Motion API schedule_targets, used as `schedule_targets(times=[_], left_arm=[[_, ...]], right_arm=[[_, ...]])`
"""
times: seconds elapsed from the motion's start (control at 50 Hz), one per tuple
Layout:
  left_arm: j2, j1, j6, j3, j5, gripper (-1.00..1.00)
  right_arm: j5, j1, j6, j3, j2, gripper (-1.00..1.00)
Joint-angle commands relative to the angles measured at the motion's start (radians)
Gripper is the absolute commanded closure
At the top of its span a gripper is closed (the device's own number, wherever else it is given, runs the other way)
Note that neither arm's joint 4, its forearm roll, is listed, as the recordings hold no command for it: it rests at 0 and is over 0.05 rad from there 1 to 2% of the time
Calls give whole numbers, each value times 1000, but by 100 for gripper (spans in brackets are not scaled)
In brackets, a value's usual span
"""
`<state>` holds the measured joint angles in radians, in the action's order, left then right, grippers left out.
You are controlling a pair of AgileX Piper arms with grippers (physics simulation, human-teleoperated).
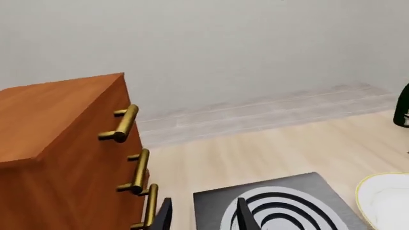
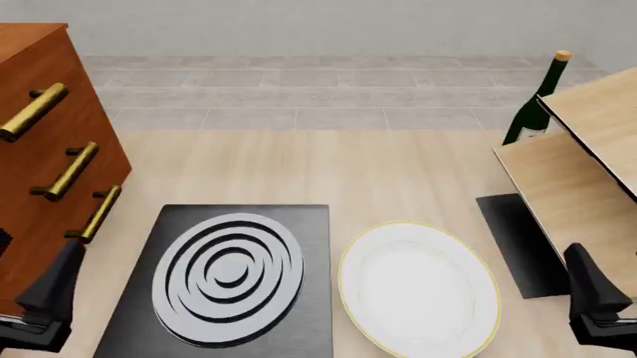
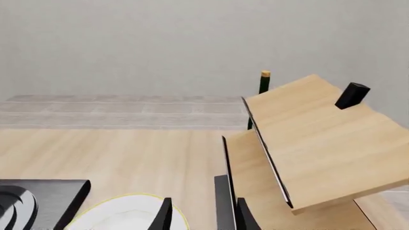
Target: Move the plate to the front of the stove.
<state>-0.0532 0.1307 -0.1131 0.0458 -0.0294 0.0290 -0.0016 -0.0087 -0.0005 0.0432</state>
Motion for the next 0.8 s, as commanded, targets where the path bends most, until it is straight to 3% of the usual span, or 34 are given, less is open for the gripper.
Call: schedule_targets(times=[0.02,0.26,0.36,0.54,0.8], left_arm=[[-4,164,-134,91,71,-100],[-47,352,-348,264,194,-100],[-86,410,-405,310,206,-100],[-231,538,-552,389,187,-100],[-465,696,-674,503,212,-100]], right_arm=[[-25,-6,1,0,-22,-100],[-35,-11,10,-2,-40,-100],[-37,-13,11,-4,-41,-100],[-36,-16,20,-3,-43,-100],[-29,-21,39,-1,-43,-100]])
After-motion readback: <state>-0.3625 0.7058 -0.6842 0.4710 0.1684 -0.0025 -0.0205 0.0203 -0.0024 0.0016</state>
